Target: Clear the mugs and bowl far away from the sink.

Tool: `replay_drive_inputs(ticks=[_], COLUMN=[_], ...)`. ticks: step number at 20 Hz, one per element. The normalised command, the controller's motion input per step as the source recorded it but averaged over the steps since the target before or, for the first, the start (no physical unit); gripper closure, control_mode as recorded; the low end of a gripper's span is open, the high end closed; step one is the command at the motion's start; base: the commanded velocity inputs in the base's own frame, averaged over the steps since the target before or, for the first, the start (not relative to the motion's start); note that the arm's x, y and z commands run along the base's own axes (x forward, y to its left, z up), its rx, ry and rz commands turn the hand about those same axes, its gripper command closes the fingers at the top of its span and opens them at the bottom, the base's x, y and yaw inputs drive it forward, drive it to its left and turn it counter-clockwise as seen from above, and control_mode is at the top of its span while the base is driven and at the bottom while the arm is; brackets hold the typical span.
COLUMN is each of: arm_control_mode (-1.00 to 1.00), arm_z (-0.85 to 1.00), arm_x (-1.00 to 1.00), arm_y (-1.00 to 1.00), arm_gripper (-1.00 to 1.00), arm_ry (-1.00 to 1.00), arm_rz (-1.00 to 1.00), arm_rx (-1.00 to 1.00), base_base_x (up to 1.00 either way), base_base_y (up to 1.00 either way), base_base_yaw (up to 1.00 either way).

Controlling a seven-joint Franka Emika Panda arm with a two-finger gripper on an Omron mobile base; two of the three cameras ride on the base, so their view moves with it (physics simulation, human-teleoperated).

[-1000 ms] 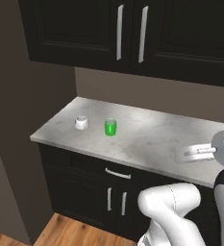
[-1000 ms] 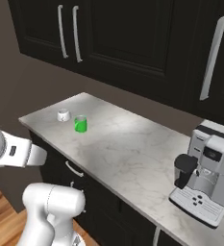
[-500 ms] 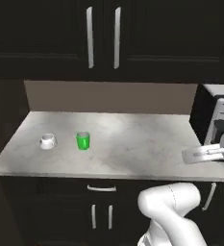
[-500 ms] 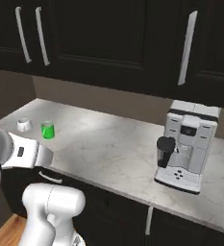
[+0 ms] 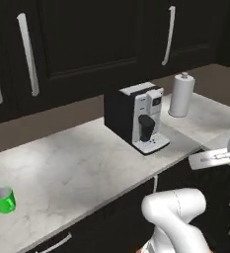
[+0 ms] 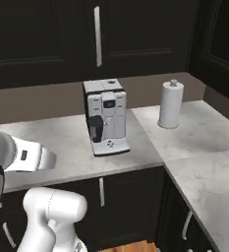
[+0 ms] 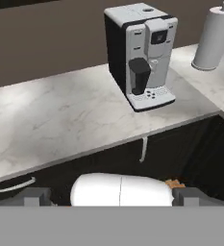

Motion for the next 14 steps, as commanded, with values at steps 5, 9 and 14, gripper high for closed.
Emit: replay_drive_inputs(ticks=[5, 9, 14], arm_control_mode=[1.0, 1.0, 1.0], arm_z=[0.0, 0.0, 0.0], arm_x=[0.0, 0.0, 0.0], arm_y=[0.0, 0.0, 0.0], arm_gripper=[-1.0, -1.0, -1.0], arm_ry=[0.0, 0.0, 0.0], arm_rz=[0.0, 0.0, 0.0], arm_rx=[0.0, 0.0, 0.0], base_base_x=[0.0, 0.0, 0.0], base_base_y=[0.0, -0.04, -0.43], base_base_yaw=[-1.0, -0.97, -0.83])
